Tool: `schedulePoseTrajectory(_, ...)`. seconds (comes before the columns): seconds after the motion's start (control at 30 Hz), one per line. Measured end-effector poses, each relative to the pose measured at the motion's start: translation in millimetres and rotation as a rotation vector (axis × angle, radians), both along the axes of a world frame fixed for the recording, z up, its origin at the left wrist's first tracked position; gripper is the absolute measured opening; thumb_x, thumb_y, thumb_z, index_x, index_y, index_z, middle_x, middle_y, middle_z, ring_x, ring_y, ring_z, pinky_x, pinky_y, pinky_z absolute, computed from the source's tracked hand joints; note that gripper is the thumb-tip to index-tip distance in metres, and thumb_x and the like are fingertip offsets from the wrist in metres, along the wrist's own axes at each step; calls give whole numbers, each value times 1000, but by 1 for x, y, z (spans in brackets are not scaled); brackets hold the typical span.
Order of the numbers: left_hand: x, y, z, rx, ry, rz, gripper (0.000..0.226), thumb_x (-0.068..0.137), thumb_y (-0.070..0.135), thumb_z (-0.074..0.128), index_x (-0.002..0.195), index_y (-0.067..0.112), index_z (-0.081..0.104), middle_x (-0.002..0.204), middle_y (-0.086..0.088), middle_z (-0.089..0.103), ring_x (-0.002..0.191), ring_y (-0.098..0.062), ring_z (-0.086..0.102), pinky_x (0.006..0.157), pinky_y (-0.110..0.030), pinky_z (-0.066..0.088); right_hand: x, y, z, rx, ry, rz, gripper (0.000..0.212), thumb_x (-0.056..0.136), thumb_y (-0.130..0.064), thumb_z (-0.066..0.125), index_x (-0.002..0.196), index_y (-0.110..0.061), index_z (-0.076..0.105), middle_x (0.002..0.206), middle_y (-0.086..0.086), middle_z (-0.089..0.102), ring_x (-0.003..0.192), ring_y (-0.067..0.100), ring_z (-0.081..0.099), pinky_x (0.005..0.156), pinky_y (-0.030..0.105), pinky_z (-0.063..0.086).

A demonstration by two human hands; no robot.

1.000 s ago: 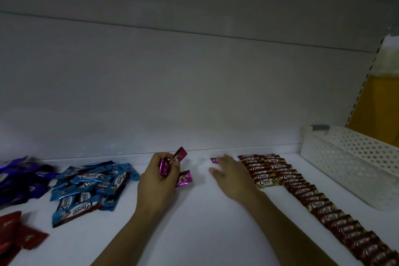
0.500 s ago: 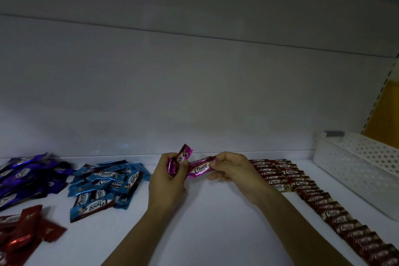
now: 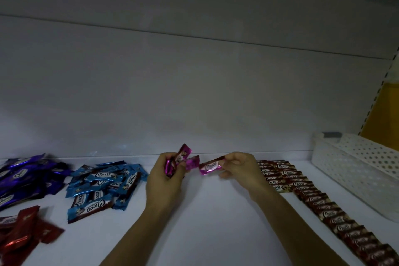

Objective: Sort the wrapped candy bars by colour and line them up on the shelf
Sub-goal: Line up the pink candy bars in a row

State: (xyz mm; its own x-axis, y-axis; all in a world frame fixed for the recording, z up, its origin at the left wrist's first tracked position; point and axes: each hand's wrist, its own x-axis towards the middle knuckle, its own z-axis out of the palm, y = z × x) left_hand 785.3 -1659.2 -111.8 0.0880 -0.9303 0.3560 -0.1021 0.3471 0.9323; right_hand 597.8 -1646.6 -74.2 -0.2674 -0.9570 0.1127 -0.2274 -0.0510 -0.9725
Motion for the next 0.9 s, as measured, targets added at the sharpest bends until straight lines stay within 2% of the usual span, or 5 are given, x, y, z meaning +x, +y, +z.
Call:
schedulePoseTrajectory(0.1,0,0,1,23,18,23,15,92,17,60,92,32,58,79,7,71,57,-6,59,50,-33,47,-25,-5,-3,70,612,-140,5,85,-15,68,85,-12,73,68,-4,62,69,16,59,66,23,42)
schedulePoseTrajectory(0.23,-3,3,1,1,-44,-9,17,92,19,60,90,36,57,81,5,70,66,-14,60,62,-42,50,-31,-5,-12,19,1102,-220,29,89,-22,63,117,-27,66,104,0,68,96,18,57,88,28,46)
schedulePoseTrajectory(0.4,-4,2,1,3,-56,-15,16,92,22,61,92,37,56,87,4,70,73,-19,62,66,-45,51,-22,-9,-15,-38,1179,-167,28,98,-37,44,115,-35,66,107,1,60,104,19,49,84,33,32)
schedulePoseTrajectory(0.57,-5,1,0,23,-66,-13,14,91,25,61,93,38,57,86,6,70,68,-16,58,68,-47,52,-20,-9,-18,70,1234,-30,27,94,-40,51,119,-41,63,118,-1,56,112,20,45,96,35,29)
schedulePoseTrajectory(0.9,-5,1,0,32,-104,2,15,91,27,60,90,40,55,83,8,69,71,-19,62,69,-51,55,-24,2,-1,46,1129,113,9,82,-30,69,90,-30,73,102,-10,57,107,13,47,94,32,33)
